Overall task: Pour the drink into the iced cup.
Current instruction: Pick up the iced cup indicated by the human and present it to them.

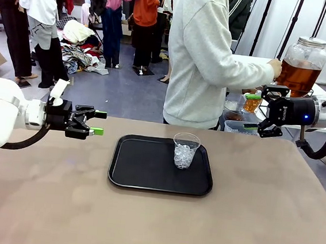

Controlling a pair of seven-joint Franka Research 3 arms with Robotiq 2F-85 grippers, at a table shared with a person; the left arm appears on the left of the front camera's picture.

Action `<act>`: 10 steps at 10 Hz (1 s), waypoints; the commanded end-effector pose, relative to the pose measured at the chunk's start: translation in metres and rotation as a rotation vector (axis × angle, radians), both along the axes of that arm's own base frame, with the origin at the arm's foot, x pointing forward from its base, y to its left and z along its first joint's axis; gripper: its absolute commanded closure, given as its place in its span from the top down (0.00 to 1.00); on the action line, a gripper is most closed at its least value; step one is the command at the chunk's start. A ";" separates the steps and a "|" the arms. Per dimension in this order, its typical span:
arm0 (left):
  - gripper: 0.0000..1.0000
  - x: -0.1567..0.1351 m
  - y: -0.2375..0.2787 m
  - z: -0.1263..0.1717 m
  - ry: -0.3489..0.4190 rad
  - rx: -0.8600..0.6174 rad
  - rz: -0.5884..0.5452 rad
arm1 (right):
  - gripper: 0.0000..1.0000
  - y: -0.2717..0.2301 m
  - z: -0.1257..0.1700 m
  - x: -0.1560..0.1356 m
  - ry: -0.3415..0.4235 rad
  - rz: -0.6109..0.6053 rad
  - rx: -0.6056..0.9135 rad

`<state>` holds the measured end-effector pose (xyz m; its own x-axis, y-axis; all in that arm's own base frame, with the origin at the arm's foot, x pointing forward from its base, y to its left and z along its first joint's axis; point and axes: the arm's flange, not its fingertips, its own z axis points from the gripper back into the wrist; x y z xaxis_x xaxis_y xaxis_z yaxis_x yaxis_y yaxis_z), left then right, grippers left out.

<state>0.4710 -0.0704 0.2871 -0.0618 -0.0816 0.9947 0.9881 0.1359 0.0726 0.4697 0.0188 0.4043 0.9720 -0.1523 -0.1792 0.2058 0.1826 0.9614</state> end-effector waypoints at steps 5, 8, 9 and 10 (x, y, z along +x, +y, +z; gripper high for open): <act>1.00 0.001 -0.002 0.001 -0.006 -0.007 0.006 | 1.00 0.000 0.000 0.000 -0.002 -0.005 -0.001; 1.00 0.001 -0.002 0.001 -0.006 -0.007 0.006 | 1.00 0.000 0.000 0.000 -0.002 -0.005 -0.001; 1.00 0.001 -0.002 0.001 -0.006 -0.007 0.006 | 1.00 0.000 0.000 0.000 -0.002 -0.005 -0.001; 1.00 0.001 -0.002 0.001 -0.006 -0.007 0.006 | 1.00 0.000 0.000 0.000 -0.002 -0.005 -0.001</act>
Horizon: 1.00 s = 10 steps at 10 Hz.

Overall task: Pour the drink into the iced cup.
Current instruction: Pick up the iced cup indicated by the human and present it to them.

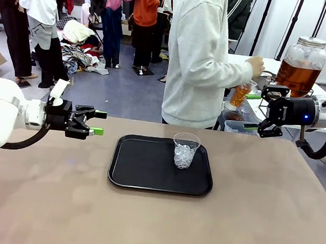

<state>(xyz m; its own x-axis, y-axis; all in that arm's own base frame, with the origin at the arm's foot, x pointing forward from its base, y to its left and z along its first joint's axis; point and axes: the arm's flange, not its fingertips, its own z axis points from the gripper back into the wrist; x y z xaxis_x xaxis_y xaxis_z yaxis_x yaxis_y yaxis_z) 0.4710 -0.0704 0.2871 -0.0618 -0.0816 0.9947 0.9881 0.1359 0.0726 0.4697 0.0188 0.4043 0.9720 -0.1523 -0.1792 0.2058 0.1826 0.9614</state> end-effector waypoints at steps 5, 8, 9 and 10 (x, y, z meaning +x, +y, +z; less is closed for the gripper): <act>1.00 0.001 -0.002 0.001 -0.006 -0.007 0.006 | 1.00 0.000 0.000 0.000 -0.002 -0.005 -0.001; 1.00 0.001 -0.002 0.001 -0.006 -0.007 0.006 | 1.00 0.000 0.000 0.000 -0.002 -0.005 -0.001; 1.00 0.001 -0.002 0.001 -0.006 -0.007 0.006 | 1.00 0.000 0.000 0.000 -0.002 -0.005 -0.001; 1.00 0.001 -0.002 0.001 -0.006 -0.007 0.006 | 1.00 0.000 0.000 0.000 -0.002 -0.005 -0.001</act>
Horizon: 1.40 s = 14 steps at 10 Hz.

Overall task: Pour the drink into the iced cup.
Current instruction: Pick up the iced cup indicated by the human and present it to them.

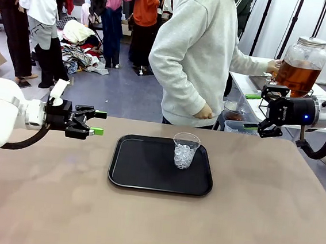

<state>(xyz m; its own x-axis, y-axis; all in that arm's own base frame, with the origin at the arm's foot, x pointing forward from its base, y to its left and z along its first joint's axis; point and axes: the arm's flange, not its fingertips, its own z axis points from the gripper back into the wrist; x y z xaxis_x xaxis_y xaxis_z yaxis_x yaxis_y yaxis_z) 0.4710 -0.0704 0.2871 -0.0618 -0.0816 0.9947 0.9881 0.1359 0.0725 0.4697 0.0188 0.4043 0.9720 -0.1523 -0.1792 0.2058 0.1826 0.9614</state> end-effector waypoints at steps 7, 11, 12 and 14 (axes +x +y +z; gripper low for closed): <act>1.00 0.001 -0.002 0.001 -0.006 -0.007 0.006 | 1.00 0.000 0.000 0.000 -0.002 -0.005 -0.001; 1.00 0.001 -0.002 0.001 -0.006 -0.007 0.006 | 1.00 0.000 0.000 0.000 -0.002 -0.005 -0.001; 1.00 0.001 -0.002 0.001 -0.006 -0.007 0.006 | 1.00 0.000 0.000 0.000 -0.002 -0.005 -0.001; 1.00 0.001 -0.002 0.001 -0.006 -0.007 0.006 | 1.00 0.000 0.000 0.000 -0.002 -0.005 -0.001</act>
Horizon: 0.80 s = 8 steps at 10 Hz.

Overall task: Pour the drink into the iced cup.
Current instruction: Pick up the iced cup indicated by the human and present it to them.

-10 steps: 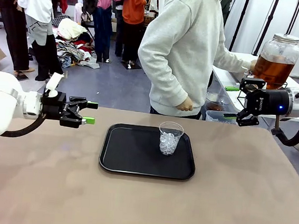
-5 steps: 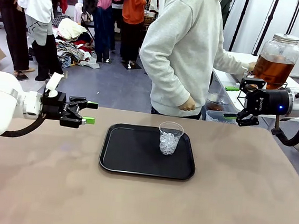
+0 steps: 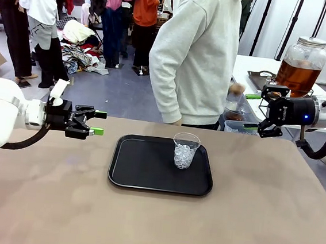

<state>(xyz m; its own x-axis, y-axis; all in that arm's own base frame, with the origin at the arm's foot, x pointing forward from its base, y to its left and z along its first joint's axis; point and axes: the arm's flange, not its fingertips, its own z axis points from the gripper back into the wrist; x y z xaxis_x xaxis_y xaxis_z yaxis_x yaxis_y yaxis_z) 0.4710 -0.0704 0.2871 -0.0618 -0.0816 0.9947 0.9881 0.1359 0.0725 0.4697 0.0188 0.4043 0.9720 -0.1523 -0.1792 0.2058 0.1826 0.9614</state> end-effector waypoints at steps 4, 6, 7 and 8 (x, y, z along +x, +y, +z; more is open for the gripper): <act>1.00 0.001 -0.002 0.001 -0.006 -0.007 0.006 | 1.00 0.000 0.000 0.000 -0.002 -0.005 -0.001; 1.00 0.001 -0.002 0.001 -0.006 -0.007 0.006 | 1.00 0.000 0.000 0.000 -0.002 -0.005 -0.001; 1.00 0.001 -0.002 0.001 -0.006 -0.007 0.006 | 1.00 0.000 0.000 0.000 -0.002 -0.005 -0.001; 1.00 0.001 -0.002 0.001 -0.006 -0.007 0.006 | 1.00 0.000 0.000 0.000 -0.002 -0.005 -0.001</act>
